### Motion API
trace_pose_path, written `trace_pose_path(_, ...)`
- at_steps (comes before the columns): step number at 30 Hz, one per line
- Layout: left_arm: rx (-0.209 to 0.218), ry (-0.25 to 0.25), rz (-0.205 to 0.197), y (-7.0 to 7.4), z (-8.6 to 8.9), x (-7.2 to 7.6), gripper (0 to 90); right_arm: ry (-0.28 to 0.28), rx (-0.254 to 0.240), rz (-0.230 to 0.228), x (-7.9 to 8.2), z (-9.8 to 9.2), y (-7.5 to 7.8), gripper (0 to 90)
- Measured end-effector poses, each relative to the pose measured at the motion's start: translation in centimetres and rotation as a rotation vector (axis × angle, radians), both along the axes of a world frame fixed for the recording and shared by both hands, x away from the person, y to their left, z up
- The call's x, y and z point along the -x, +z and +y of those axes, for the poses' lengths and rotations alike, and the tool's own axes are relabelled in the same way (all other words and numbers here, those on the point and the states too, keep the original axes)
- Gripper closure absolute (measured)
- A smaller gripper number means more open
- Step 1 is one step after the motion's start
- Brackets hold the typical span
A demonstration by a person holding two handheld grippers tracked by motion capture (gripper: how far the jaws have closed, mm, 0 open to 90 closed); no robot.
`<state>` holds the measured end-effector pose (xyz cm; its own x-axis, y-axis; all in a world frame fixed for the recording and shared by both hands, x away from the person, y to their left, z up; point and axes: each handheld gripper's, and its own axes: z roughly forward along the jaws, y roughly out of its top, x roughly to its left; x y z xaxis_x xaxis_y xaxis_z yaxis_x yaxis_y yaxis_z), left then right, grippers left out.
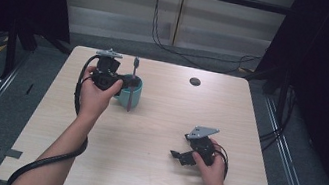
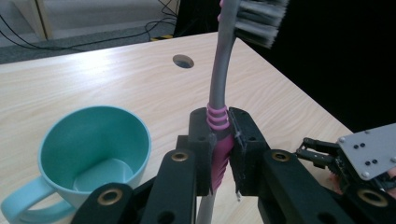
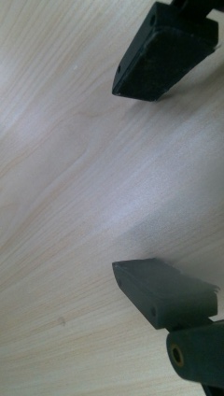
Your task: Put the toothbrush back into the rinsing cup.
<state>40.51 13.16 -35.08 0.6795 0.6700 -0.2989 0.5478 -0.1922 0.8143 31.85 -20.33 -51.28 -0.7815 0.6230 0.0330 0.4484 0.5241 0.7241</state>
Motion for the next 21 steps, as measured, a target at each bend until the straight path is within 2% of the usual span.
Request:
trace_pose_path(12, 0.017, 0.001, -0.005, 1.2, 0.0, -0.7, 80.4, 0.001, 0.0, -0.002, 0.0, 0.0, 0.0, 12.5)
trace_pose_path(21, 0.01, 0.017, -0.017, 1.8, 0.0, -1.0, 80.4, 0.001, 0.0, -0.002, 0.0, 0.0, 0.0, 12.5)
